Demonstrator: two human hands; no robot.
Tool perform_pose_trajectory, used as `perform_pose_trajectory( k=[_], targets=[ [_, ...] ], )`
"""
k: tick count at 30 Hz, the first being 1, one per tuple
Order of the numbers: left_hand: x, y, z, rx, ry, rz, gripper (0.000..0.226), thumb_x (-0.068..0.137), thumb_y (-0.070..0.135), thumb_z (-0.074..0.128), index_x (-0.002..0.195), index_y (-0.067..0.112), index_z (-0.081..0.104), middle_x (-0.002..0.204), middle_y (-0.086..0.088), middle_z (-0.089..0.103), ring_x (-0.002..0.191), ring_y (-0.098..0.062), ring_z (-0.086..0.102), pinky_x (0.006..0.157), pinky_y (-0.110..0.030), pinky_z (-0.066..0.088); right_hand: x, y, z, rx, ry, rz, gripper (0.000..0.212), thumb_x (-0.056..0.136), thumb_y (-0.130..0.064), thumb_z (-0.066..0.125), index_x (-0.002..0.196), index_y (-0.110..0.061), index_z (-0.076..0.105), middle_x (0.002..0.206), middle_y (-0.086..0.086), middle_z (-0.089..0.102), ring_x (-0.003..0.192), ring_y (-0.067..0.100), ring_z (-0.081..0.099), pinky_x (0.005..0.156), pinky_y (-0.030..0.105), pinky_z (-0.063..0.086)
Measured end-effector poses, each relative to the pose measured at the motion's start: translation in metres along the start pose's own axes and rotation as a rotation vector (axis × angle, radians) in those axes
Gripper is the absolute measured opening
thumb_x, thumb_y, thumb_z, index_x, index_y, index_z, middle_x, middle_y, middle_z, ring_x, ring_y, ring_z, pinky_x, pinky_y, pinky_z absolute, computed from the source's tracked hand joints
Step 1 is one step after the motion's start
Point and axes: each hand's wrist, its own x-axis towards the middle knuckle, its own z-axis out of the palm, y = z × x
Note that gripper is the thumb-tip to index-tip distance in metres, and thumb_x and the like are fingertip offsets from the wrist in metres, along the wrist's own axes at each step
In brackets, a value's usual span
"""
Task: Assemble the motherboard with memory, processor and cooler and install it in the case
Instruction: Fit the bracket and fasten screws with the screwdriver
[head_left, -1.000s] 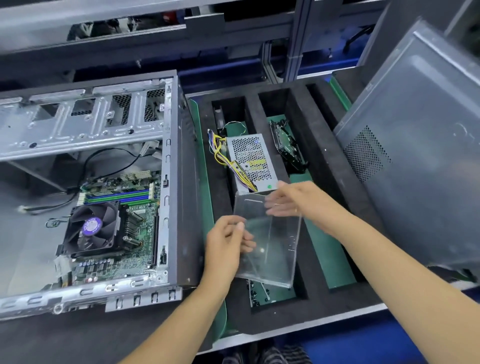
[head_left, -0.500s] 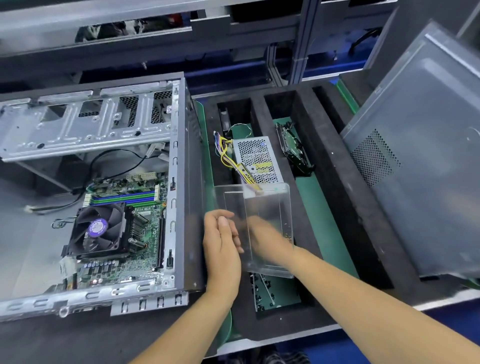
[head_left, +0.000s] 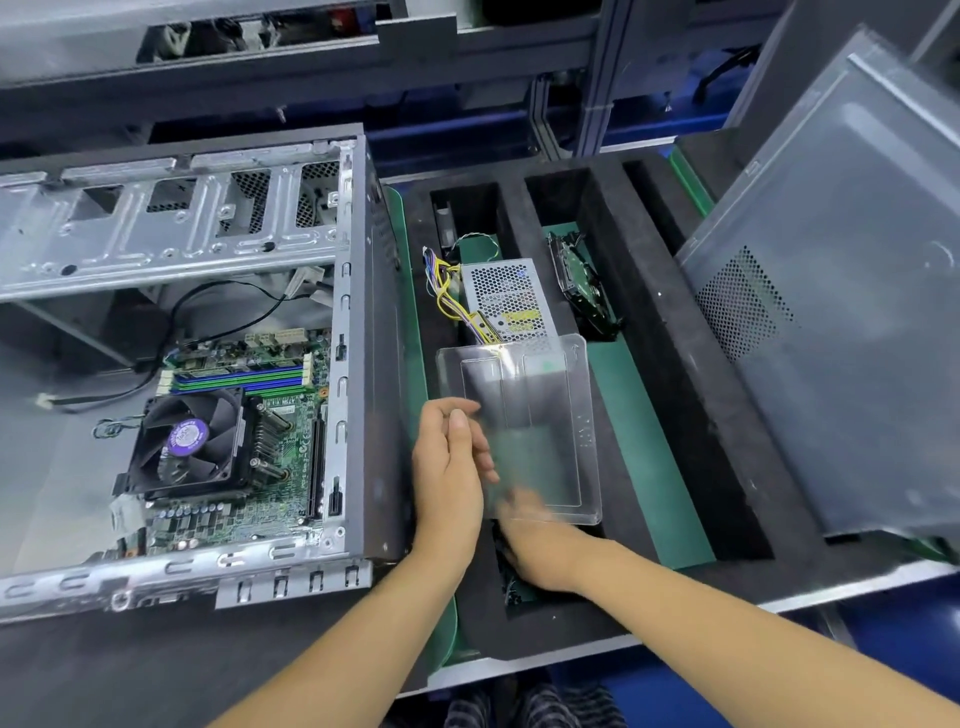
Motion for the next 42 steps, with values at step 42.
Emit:
perform_pose_trajectory(
  k=[42],
  targets=[
    [-0.004,-0.014,-0.01,0.77,-0.245,-0.035,0.033,0.096,0.018,0.038,0.129,0.024,0.032,0.061,0.007,0.05,0.057,-0.016,0.048,0.054,-0.032,0.035,-0.013,0.001,-0.007,-0.207,-0.496,0.058,0.038,0.102,-0.027,0.029,0.118,-0.002,0.053,0.121,0.016,0.054,0.102,0.028,0.05,0.079,0.027,0.032]
  ],
)
